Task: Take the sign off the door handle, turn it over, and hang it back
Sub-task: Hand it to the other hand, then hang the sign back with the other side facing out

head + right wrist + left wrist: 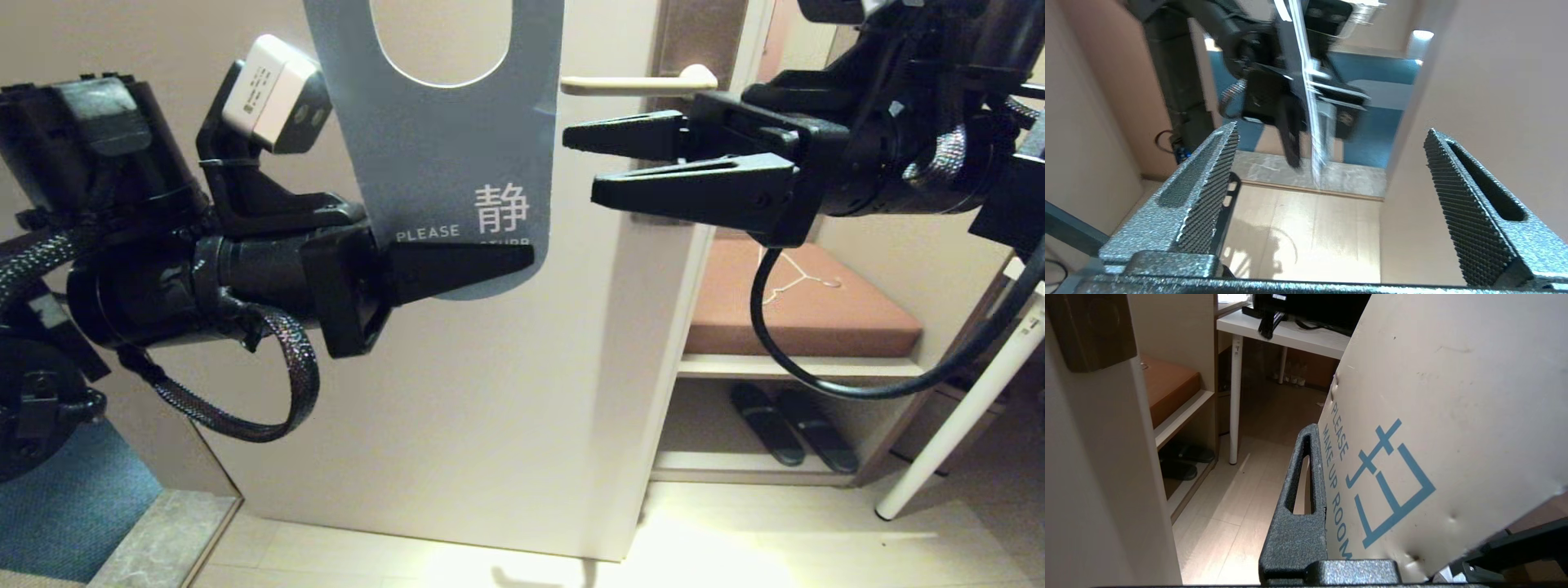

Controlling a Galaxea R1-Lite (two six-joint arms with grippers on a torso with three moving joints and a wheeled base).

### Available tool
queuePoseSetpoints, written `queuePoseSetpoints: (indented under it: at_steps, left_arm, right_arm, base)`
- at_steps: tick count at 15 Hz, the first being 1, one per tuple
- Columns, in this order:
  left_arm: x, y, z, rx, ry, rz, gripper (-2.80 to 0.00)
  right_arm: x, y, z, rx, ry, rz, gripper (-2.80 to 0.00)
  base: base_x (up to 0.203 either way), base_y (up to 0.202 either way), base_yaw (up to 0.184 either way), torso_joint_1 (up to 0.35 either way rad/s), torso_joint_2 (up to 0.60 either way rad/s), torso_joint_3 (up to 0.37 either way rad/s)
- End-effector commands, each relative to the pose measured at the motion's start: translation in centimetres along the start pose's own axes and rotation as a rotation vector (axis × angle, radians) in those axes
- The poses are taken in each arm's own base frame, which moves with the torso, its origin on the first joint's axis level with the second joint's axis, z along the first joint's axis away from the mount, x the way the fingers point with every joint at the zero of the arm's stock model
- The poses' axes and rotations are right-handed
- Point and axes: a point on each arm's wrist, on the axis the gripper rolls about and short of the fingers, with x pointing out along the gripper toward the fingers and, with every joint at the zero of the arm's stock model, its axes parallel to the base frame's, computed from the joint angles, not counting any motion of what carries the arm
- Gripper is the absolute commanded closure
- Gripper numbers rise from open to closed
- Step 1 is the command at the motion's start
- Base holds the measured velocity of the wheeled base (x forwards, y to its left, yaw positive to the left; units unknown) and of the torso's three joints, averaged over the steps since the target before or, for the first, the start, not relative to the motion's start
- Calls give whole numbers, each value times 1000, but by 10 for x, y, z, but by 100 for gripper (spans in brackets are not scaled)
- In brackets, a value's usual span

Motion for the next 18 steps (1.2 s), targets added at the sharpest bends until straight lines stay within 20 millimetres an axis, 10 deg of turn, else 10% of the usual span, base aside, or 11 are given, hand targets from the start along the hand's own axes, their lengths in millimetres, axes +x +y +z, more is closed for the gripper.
queuePoseSetpoints:
  at_steps: [1,5,6,18]
  left_arm:
    - [-10,-10,3,17,-14,6,0]
    - [-30,-26,8,45,-40,39,0]
    - [-35,-28,9,53,-47,53,0]
    - [-89,-73,1,118,-103,185,0]
  right_arm:
    - [-19,12,12,-21,-15,-34,-280]
    - [-44,32,20,-30,-24,-181,-280]
    - [-49,39,21,-31,-25,-199,0]
    - [-108,143,-28,17,-1,-896,0]
  base:
    - [0,0,0,0,0,0]
    - [0,0,0,0,0,0]
    - [0,0,0,0,0,0]
    - [0,0,0,0,0,0]
